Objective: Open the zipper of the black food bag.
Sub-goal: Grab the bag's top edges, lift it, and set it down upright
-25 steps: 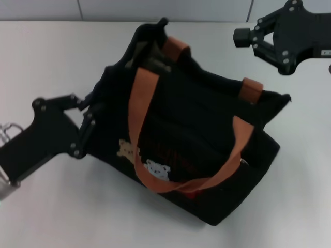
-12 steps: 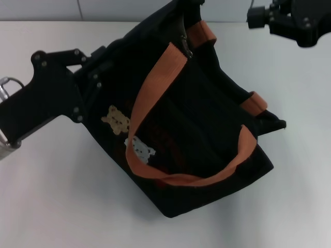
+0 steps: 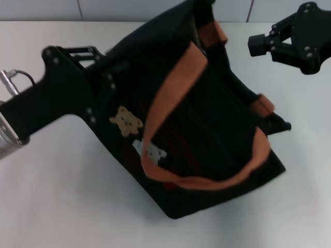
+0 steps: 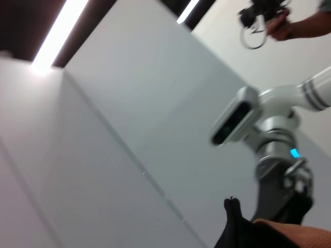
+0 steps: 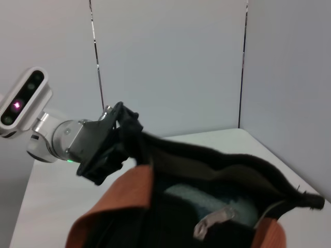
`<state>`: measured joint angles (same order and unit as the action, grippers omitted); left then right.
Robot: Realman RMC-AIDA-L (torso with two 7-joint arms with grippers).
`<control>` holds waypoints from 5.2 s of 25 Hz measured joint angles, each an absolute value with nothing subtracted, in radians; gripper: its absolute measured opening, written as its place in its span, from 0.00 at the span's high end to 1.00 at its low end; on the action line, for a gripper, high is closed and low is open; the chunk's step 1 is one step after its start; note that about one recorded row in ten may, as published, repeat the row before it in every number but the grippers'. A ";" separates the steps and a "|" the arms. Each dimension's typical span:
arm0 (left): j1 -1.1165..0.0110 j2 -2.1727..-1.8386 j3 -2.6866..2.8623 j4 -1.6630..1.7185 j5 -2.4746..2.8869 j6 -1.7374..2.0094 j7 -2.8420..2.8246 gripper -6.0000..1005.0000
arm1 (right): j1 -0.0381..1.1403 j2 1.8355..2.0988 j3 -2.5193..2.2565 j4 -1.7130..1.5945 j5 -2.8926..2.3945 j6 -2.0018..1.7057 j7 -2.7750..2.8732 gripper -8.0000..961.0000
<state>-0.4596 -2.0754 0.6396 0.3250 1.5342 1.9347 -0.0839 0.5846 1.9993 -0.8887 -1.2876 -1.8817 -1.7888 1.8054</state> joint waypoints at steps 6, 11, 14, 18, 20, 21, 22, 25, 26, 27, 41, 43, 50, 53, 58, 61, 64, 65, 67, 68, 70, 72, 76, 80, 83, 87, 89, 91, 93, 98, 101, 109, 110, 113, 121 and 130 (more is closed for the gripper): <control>-0.461 -2.078 0.758 0.323 1.533 1.922 0.040 0.90 | 0.562 2.013 -0.893 -1.283 -1.924 -1.790 1.795 0.99; -0.462 -2.080 0.848 0.311 1.531 1.911 0.125 0.90 | 0.544 2.013 -0.894 -1.288 -1.932 -1.827 1.801 0.99; -0.462 -2.081 0.877 0.310 1.530 1.901 0.158 0.90 | 0.532 2.010 -0.891 -1.277 -1.941 -1.869 1.825 0.99; -0.462 -2.080 0.873 0.313 1.522 1.896 0.158 0.90 | 0.524 2.006 -0.883 -1.292 -2.012 -1.924 1.875 0.99; -0.462 -2.080 0.873 0.318 1.508 1.896 0.155 0.90 | 0.511 2.011 -0.851 -1.324 -2.059 -1.967 1.898 0.99; -0.462 -2.080 0.873 0.320 1.502 1.895 0.153 0.90 | 0.502 2.012 -0.828 -1.340 -2.067 -1.981 1.901 0.99; -0.462 -2.080 0.873 0.321 1.495 1.895 0.152 0.90 | 0.492 2.013 -0.808 -1.353 -2.073 -1.999 1.904 0.99; -0.462 -2.079 0.872 0.322 1.492 1.892 0.149 0.90 | 0.469 2.013 -0.773 -1.357 -2.083 -2.035 1.907 0.99; -0.462 -2.079 0.872 0.322 1.490 1.892 0.149 0.90 | 0.463 2.015 -0.776 -1.336 -2.086 -2.036 1.903 0.99; -0.464 -2.079 0.874 0.323 1.486 1.892 0.149 0.90 | 0.459 2.017 -0.788 -1.305 -2.091 -2.028 1.891 0.99; -0.495 -2.080 0.880 0.319 1.474 1.929 0.150 0.91 | 0.571 2.084 -1.013 -0.901 -2.188 -1.627 1.758 0.99; -0.497 -2.080 0.880 0.317 1.473 1.938 0.150 0.91 | 0.581 2.085 -1.022 -0.889 -2.148 -1.590 1.757 0.99; -0.506 -2.080 0.881 0.311 1.473 1.950 0.152 0.91 | 0.645 2.082 -1.080 -0.835 -2.079 -1.510 1.754 0.99; -0.518 -2.080 0.882 0.302 1.473 1.950 0.154 0.91 | 0.694 2.080 -1.124 -0.769 -2.082 -1.477 1.753 0.99; -0.536 -2.080 0.882 0.287 1.474 1.949 0.158 0.92 | 0.730 2.080 -1.189 -0.715 -2.087 -1.440 1.753 0.99; -0.537 -2.080 0.883 0.284 1.475 1.944 0.155 0.92 | 0.725 2.080 -1.188 -0.716 -2.087 -1.438 1.758 0.99; -0.537 -2.080 0.884 0.271 1.478 1.942 0.155 0.95 | 0.677 2.071 -1.080 -0.771 -2.078 -1.539 1.793 0.99; -0.537 -2.080 0.884 0.265 1.482 1.941 0.157 0.96 | 0.677 2.071 -1.080 -0.771 -2.078 -1.539 1.793 0.99; -0.537 -2.080 0.887 0.254 1.487 1.935 0.160 0.99 | 0.644 2.067 -0.993 -0.819 -2.078 -1.617 1.806 0.99; -0.537 -2.080 0.890 0.252 1.488 1.933 0.160 0.99 | 0.631 2.066 -0.959 -0.839 -2.078 -1.648 1.813 0.99; -0.536 -2.080 0.897 0.251 1.491 1.928 0.160 0.99 | 0.595 2.060 -0.889 -0.879 -2.070 -1.692 1.832 0.93; -0.536 -2.080 0.902 0.251 1.491 1.926 0.161 0.99 | 0.566 2.052 -0.819 -0.893 -2.038 -1.730 1.840 0.86; -0.540 -2.080 0.923 0.250 1.489 1.917 0.162 0.99 | 0.543 2.042 -0.770 -0.878 -1.985 -1.757 1.840 0.77; -0.546 -2.080 0.933 0.253 1.484 1.911 0.162 0.99 | 0.554 2.054 -0.783 -0.870 -2.078 -1.733 1.847 0.74; -0.550 -2.080 0.929 0.257 1.484 1.914 0.162 0.99 | 0.579 2.063 -0.797 -0.857 -2.167 -1.729 1.863 0.76; -0.565 -2.080 0.928 0.259 1.479 1.922 0.163 0.99 | 0.626 2.074 -0.887 -0.778 -2.208 -1.641 1.874 0.78; -0.574 -2.080 0.930 0.257 1.478 1.928 0.163 0.99 | 0.677 2.082 -0.966 -0.690 -2.186 -1.527 1.867 0.80; -0.584 -2.080 0.931 0.252 1.477 1.931 0.163 0.99 | 0.696 2.084 -0.990 -0.657 -2.171 -1.490 1.863 0.81; -0.588 -2.080 0.932 0.250 1.476 1.934 0.163 0.99 | 0.723 2.085 -1.021 -0.604 -2.126 -1.433 1.845 0.81; -0.583 -2.080 0.927 0.249 1.469 1.938 0.163 0.99 | 0.741 2.085 -1.040 -0.568 -2.044 -1.393 1.821 0.77; -0.547 -2.080 0.925 0.248 1.416 1.949 0.160 0.99 | 0.712 2.079 -1.016 -0.623 -2.042 -1.449 1.844 0.74; -0.334 -2.072 0.924 0.143 1.153 1.981 -0.067 0.97 | 0.545 2.051 -0.773 -0.854 -1.871 -1.713 1.850 0.67; -0.334 -2.072 0.924 0.143 1.153 1.981 -0.067 0.97 | 0.545 2.051 -0.773 -0.854 -1.871 -1.713 1.850 0.65; -0.251 -2.071 0.923 0.142 1.113 1.979 -0.189 0.96 | 0.516 2.038 -0.744 -0.866 -1.807 -1.732 1.830 0.60; -0.040 -2.064 0.968 0.205 1.113 2.009 -0.410 0.76 | 0.475 2.029 -0.638 -0.881 -1.765 -1.738 1.797 0.55; 0.007 -2.058 1.109 0.195 1.152 1.965 -0.385 0.45 | 0.421 2.029 -0.588 -0.890 -1.763 -1.747 1.708 0.55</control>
<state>0.0066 -2.0585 1.1086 0.1950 1.1517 1.9651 -0.3852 0.4208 2.0286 -0.5876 -0.8903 -1.7635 -1.7467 1.7079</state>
